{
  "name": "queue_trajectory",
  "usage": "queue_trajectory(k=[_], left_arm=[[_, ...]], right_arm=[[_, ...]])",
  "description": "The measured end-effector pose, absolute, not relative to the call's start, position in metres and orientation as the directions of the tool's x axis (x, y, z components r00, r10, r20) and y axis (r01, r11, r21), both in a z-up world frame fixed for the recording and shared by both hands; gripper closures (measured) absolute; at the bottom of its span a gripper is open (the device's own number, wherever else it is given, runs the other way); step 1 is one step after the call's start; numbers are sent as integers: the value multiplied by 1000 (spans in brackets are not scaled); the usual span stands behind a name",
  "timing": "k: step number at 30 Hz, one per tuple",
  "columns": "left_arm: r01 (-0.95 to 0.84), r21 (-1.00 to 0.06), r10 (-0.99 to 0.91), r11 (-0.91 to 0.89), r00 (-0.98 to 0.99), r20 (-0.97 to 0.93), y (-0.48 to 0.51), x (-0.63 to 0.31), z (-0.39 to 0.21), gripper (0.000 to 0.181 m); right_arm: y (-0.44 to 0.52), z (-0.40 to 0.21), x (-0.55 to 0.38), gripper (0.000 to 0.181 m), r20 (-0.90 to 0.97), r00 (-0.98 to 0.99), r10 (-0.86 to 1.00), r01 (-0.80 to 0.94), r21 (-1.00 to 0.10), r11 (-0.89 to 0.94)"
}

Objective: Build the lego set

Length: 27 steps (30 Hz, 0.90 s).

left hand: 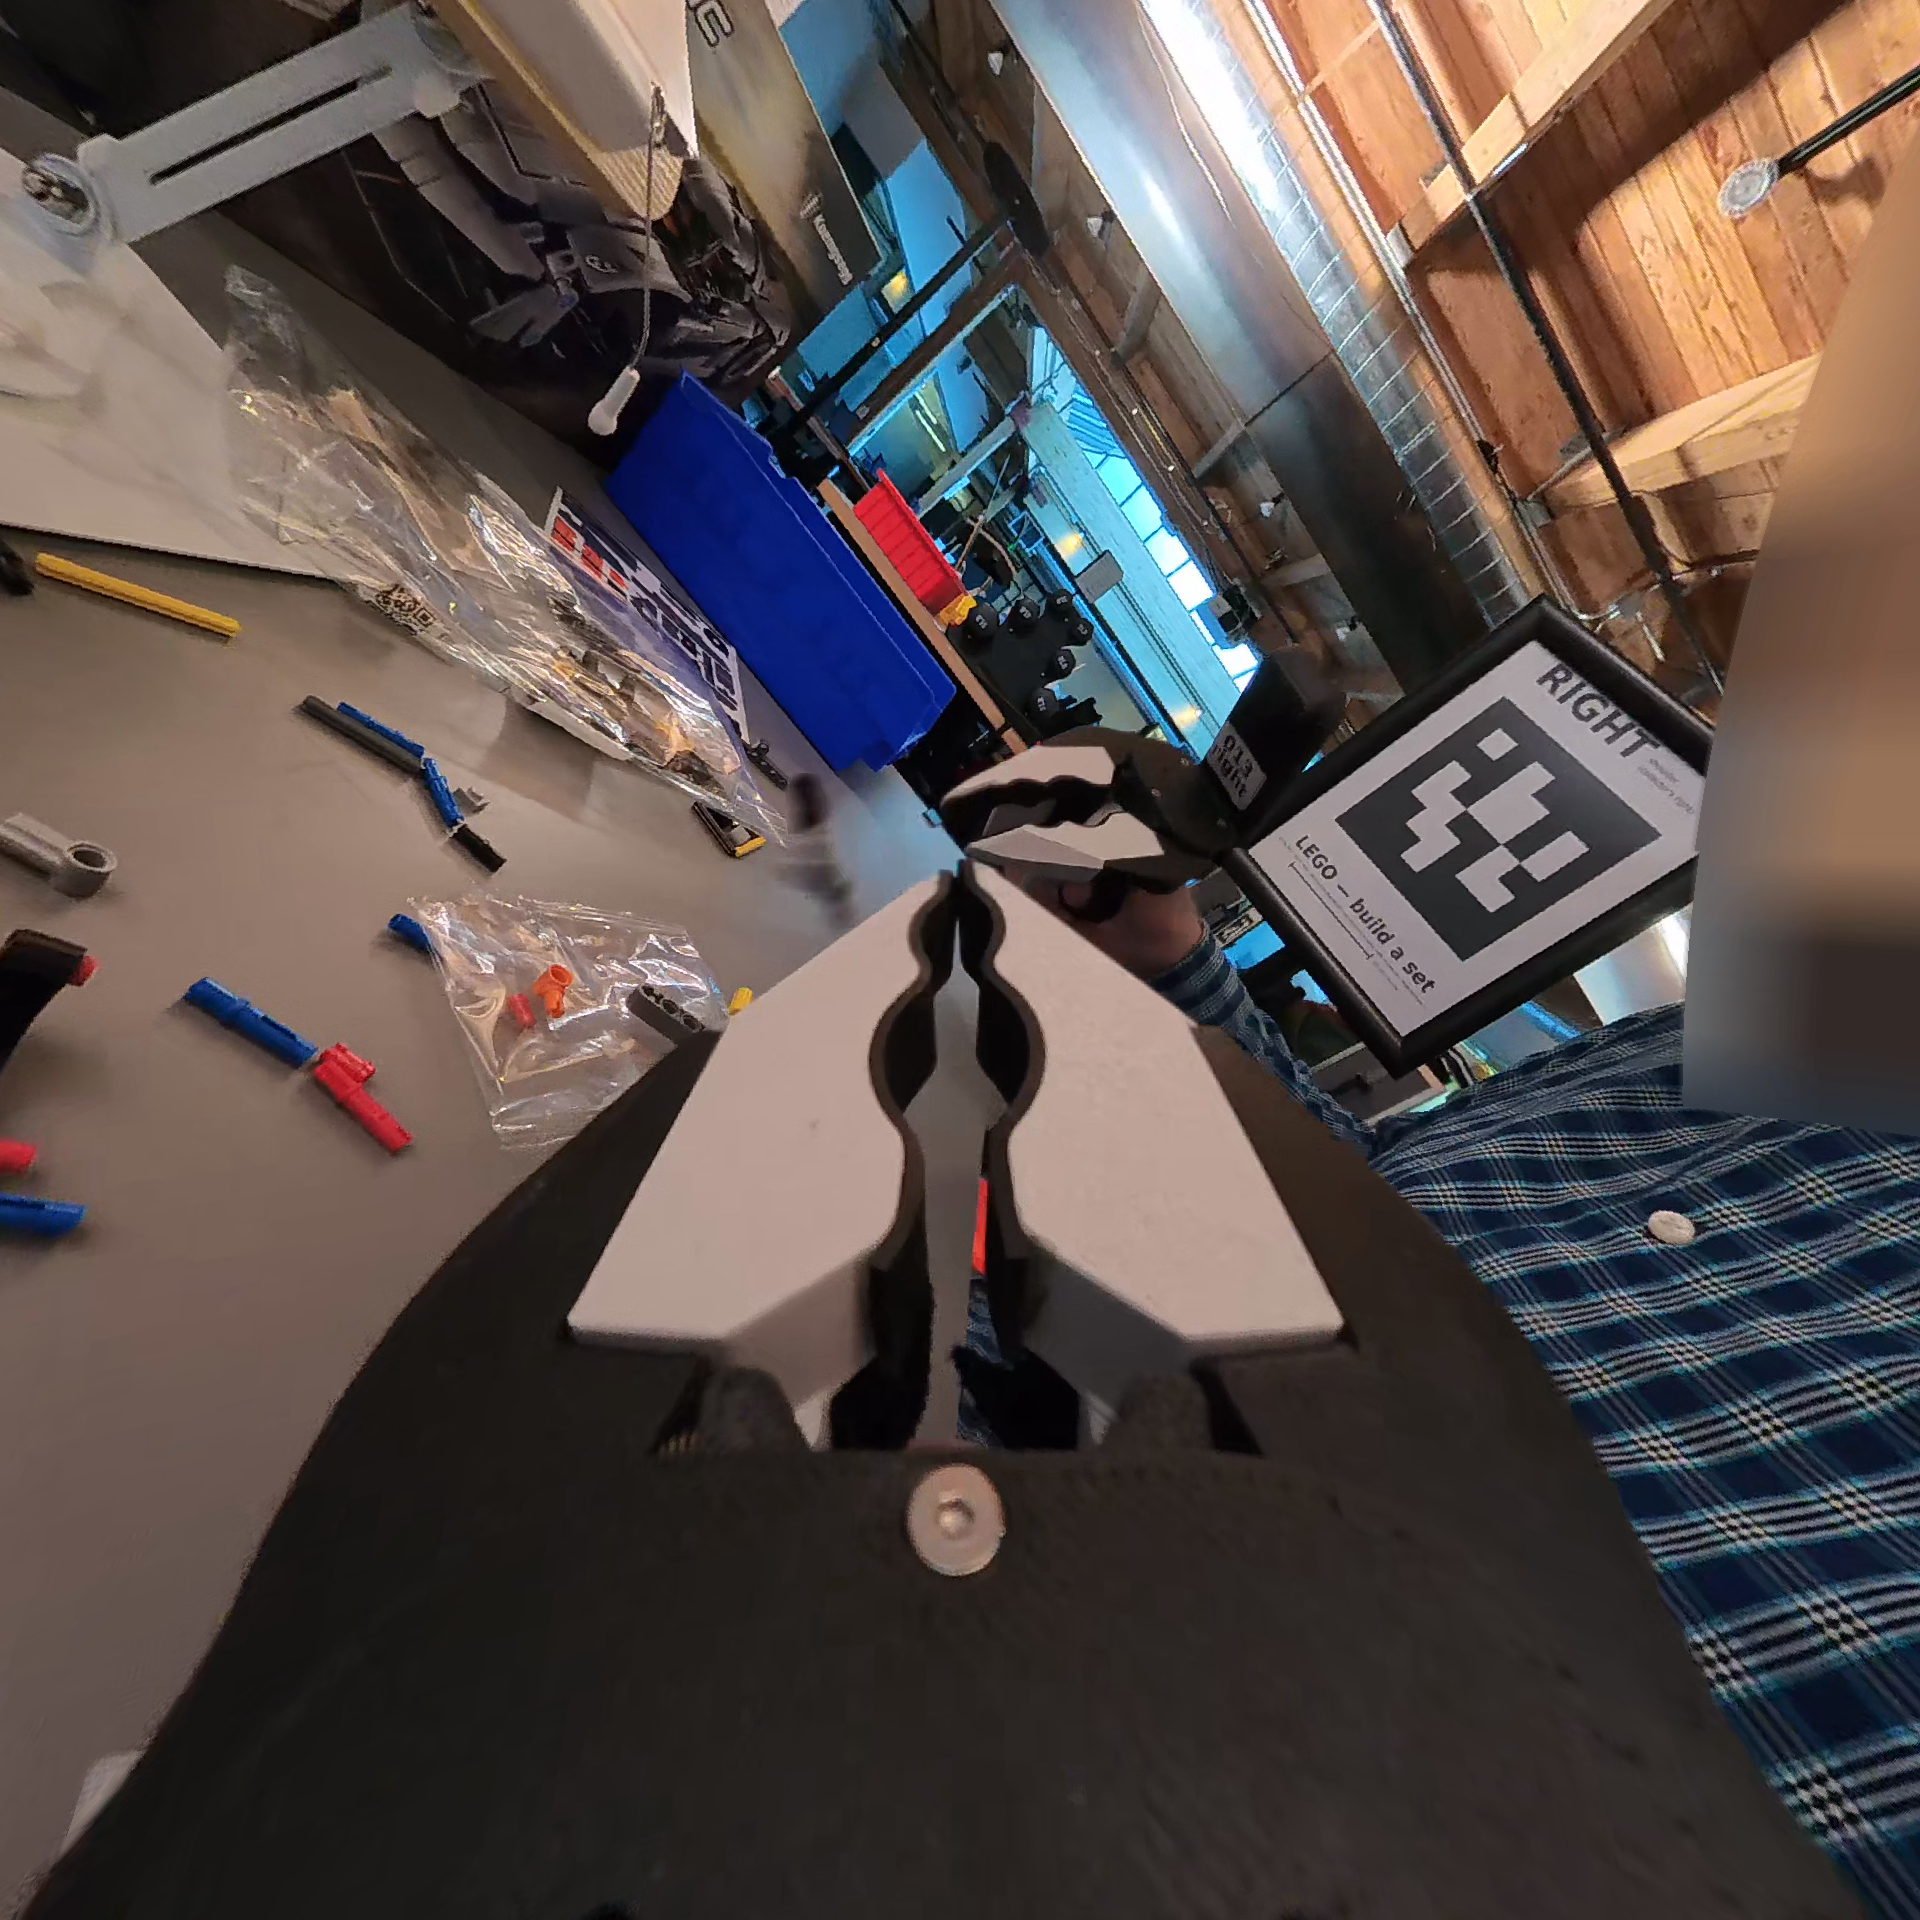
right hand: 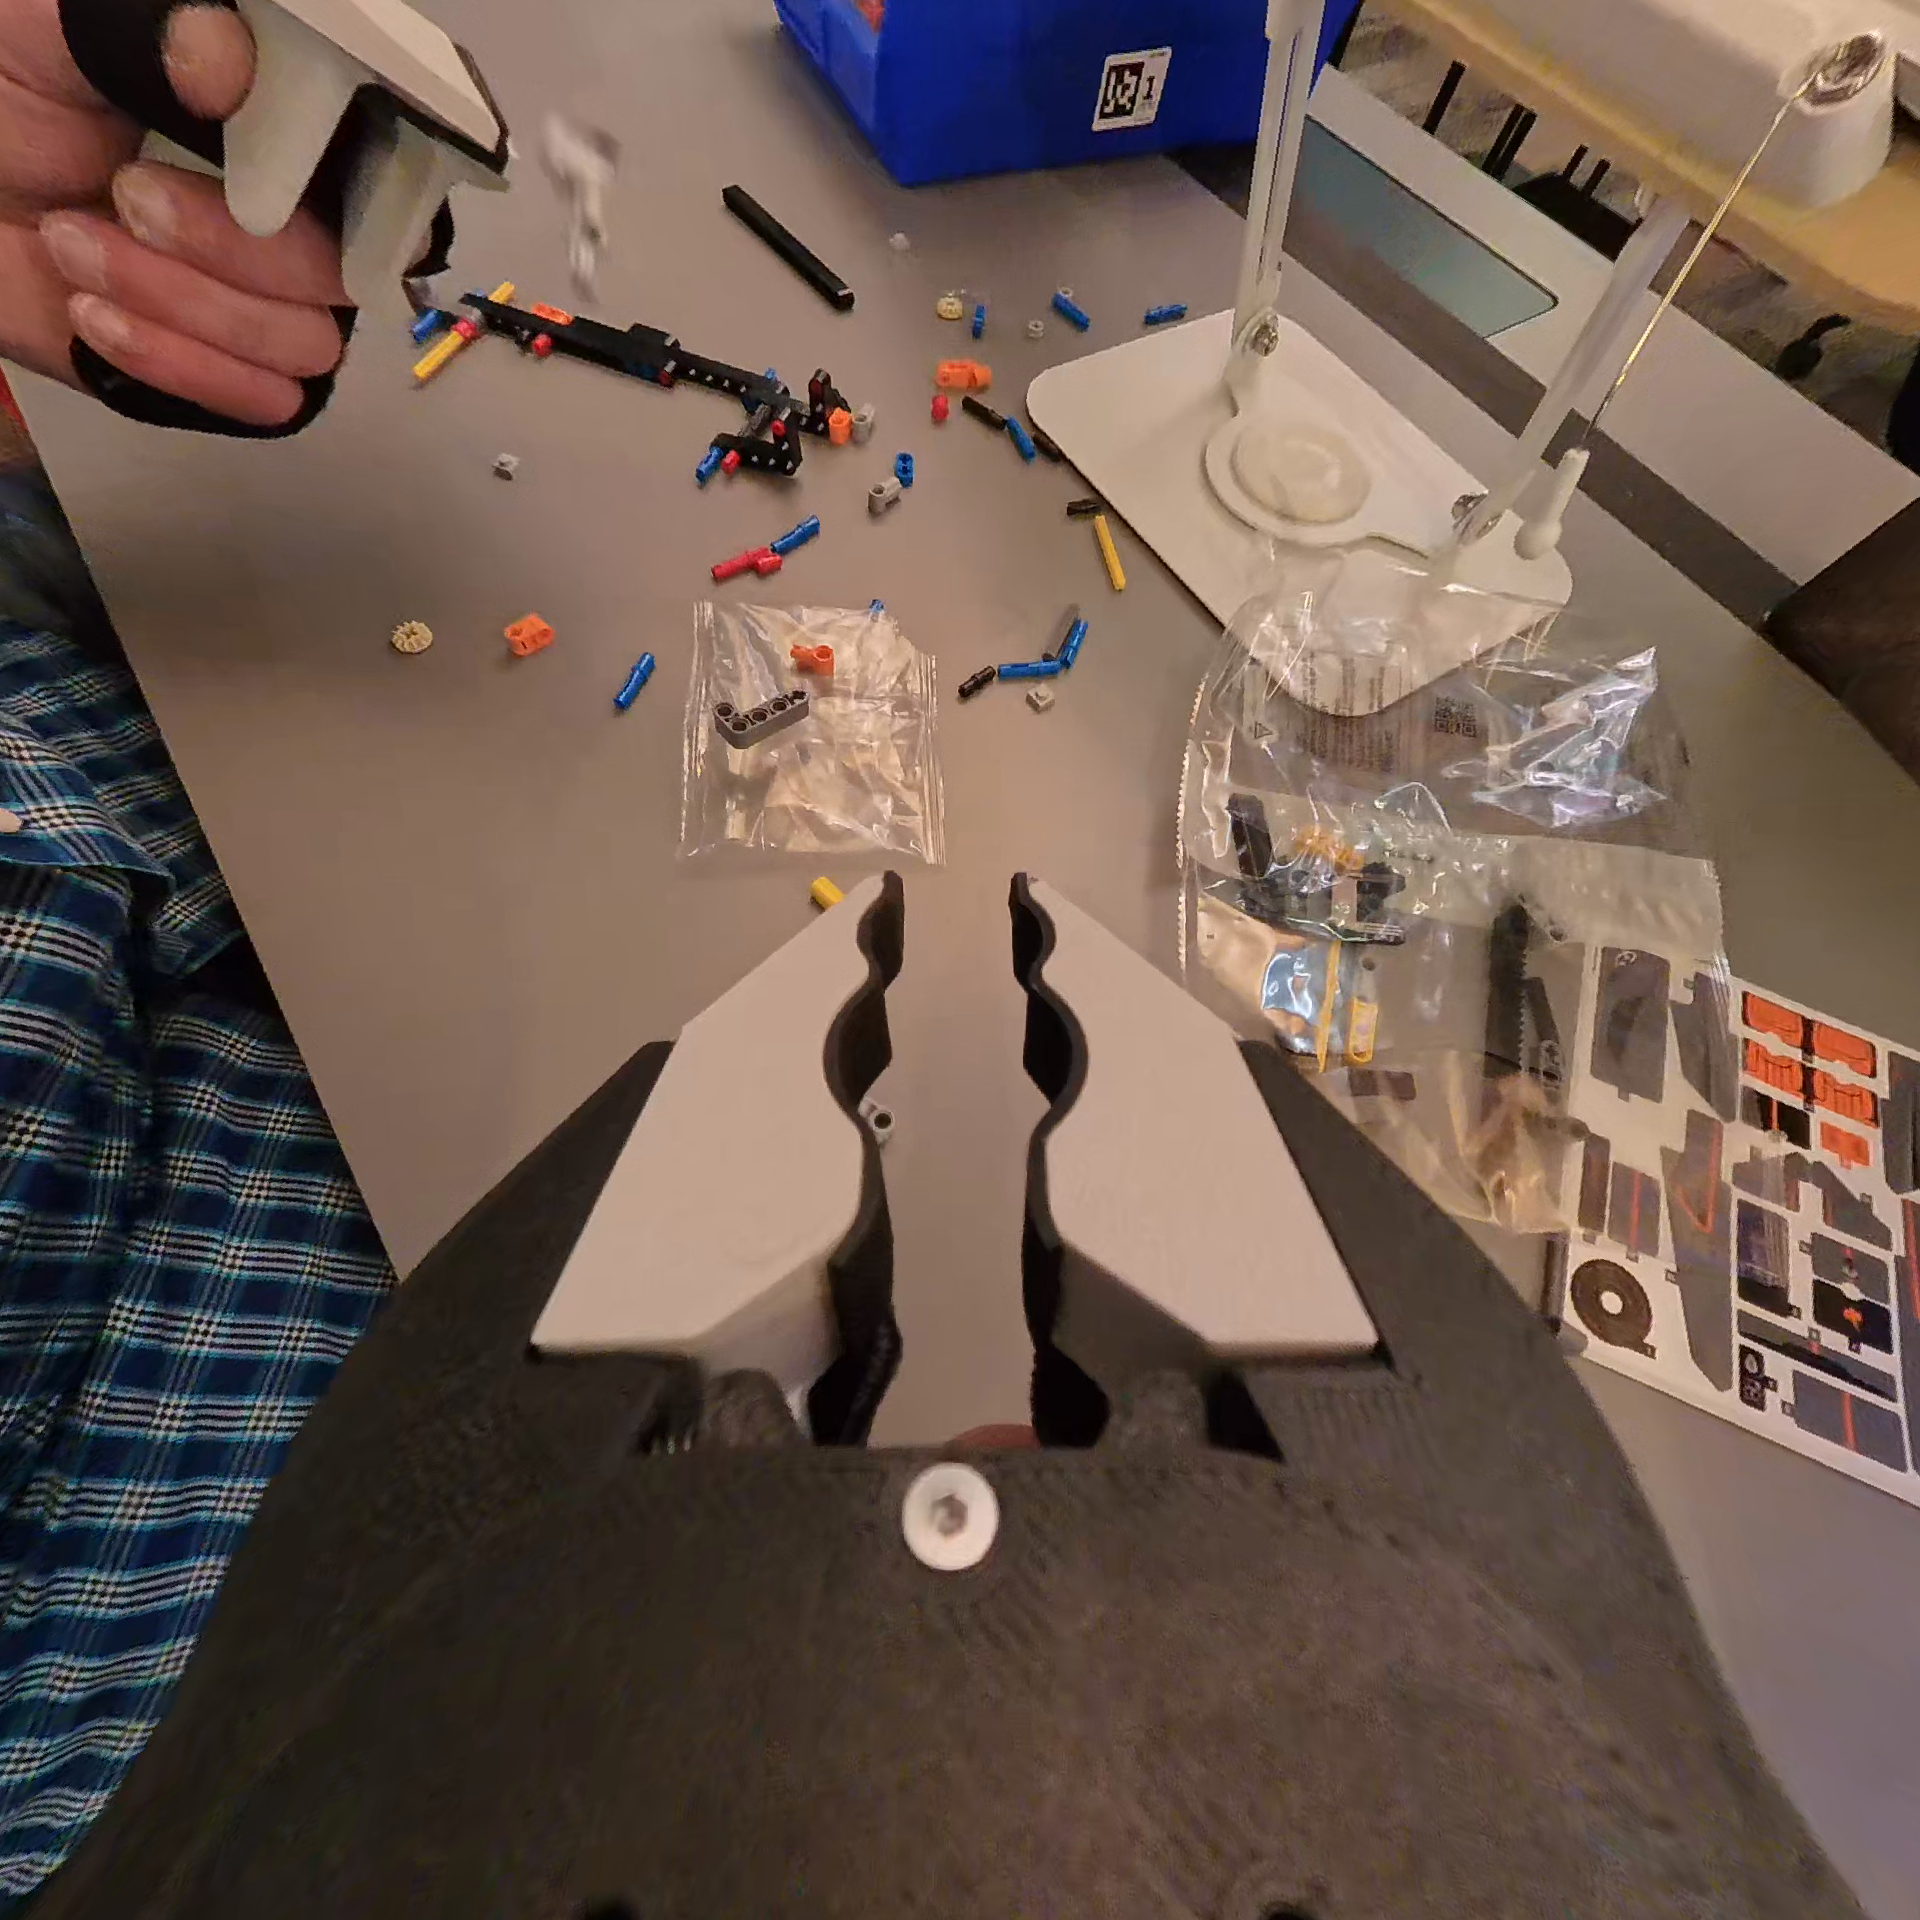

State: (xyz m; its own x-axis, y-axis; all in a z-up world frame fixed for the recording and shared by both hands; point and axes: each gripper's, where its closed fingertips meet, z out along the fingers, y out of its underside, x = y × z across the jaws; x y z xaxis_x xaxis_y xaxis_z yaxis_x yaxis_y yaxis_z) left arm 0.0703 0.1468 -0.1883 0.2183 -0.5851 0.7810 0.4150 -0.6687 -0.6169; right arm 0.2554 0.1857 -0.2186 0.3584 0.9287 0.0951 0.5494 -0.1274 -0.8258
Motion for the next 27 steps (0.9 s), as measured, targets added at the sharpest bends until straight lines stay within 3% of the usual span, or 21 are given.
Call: queue_trajectory(k=[17,27], left_arm=[[256,-684,-560,-683,417,716,137,60,-222,181],[191,-716,-533,-671,547,645,140,37,-233,177]], right_arm=[[189,-229,237,157,86,328,941,607,-783,-140],[225,-271,169,156,134,219,967,727,-683,-70]])
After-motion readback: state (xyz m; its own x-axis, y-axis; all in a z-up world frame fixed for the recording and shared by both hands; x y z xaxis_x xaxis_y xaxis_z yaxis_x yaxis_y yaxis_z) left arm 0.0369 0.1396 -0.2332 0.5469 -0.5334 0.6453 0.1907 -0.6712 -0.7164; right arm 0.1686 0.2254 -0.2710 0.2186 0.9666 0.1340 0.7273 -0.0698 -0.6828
